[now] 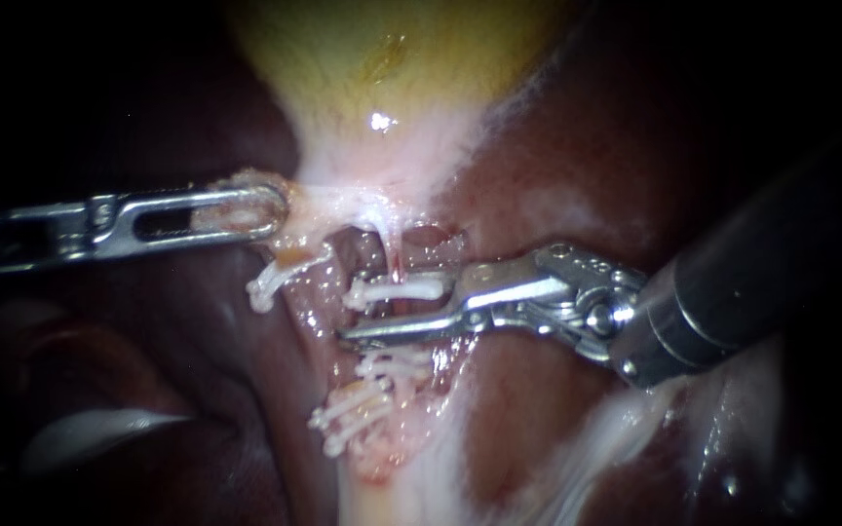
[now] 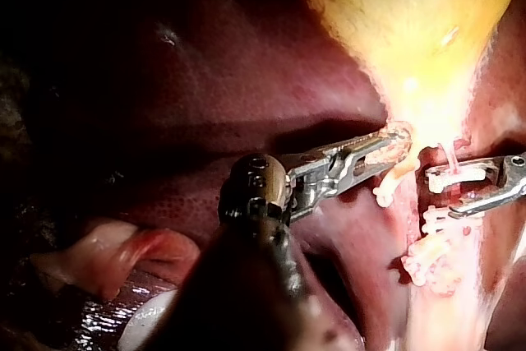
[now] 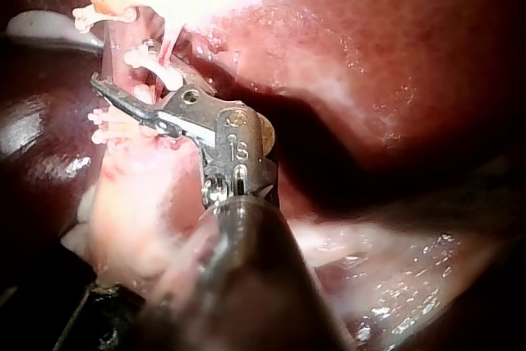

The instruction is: Going back third clip right tube

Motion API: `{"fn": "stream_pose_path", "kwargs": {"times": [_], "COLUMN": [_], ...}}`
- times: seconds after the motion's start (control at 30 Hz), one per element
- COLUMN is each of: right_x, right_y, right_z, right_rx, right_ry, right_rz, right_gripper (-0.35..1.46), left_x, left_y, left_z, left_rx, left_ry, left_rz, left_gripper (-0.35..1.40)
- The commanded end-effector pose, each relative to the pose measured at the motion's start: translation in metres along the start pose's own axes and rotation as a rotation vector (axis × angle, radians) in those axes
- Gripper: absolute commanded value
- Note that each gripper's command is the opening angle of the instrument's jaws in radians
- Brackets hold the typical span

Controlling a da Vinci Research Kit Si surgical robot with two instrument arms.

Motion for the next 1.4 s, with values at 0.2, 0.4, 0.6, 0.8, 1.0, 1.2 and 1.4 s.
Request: {"fn": "stream_pose_path", "kwargs": {"times": [0.2,0.4,0.6,0.8,1.0,1.2,1.4], "right_x": [-0.0007,-0.0012,-0.0015,-0.0012,0.0011,0.0024,0.0022], "right_y": [0.0014,0.0020,0.0016,0.0006,-0.0018,-0.0039,-0.0041], "right_z": [-0.0008,-0.0018,-0.0039,-0.0077,-0.0114,-0.0136,-0.0142], "right_rx": [-0.023,-0.031,-0.055,-0.073,-0.068,-0.056,-0.050], "right_ry": [-0.001,-0.006,-0.038,-0.086,-0.097,-0.105,-0.111], "right_rz": [-0.052,-0.090,-0.174,-0.289,-0.396,-0.478,-0.515], "right_gripper": [0.50,0.50,0.50,0.50,0.50,0.50,0.50], "left_x": [0.0000,0.0000,0.0001,0.0001,0.0001,0.0001,0.0001], "left_y": [-0.0001,-0.0001,-0.0002,-0.0003,-0.0003,-0.0003,0.0001], "left_z": [0.0000,-0.0001,-0.0001,-0.0002,-0.0003,-0.0002,0.0003], "left_rx": [-0.001,-0.003,-0.003,-0.003,-0.003,-0.003,-0.004], "left_ry": [-0.001,0.002,0.002,0.001,0.002,0.002,0.004], "left_rz": [-0.006,-0.005,-0.005,-0.005,-0.005,-0.005,-0.005], "left_gripper": [-0.35,-0.35,-0.35,-0.35,-0.35,-0.35,-0.35]}}
